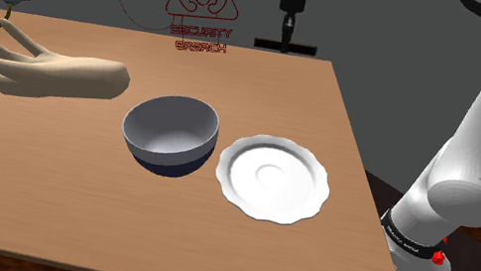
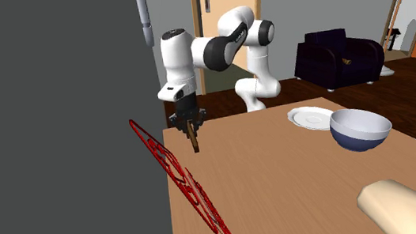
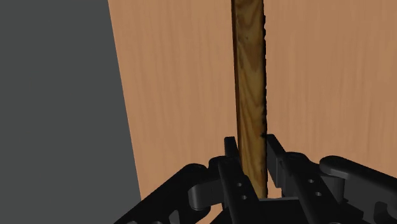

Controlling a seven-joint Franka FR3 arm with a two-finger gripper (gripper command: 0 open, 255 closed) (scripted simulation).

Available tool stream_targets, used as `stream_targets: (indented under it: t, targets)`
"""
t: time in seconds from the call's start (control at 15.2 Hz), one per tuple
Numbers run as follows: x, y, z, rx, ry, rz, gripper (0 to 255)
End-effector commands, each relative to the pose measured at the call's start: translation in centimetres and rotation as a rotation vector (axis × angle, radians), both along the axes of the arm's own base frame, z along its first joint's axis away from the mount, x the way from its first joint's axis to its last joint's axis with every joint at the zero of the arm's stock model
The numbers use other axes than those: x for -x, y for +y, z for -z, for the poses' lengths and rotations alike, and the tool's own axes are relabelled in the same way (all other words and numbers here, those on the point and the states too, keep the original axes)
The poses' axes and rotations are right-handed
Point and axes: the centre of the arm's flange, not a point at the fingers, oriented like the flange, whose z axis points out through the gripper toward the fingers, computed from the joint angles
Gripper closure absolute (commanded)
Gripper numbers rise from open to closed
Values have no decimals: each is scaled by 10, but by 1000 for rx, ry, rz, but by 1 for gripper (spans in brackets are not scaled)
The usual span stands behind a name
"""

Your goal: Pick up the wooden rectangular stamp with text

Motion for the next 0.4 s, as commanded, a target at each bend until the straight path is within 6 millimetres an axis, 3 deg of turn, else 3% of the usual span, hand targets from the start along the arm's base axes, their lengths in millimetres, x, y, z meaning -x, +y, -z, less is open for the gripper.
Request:
stream_targets:
  t: [0.0, 0.33]
  targets:
    - [1, 0, -10, 0, 0, 0, 255]
    - [1, 0, -27, 0, 0, 0, 255]
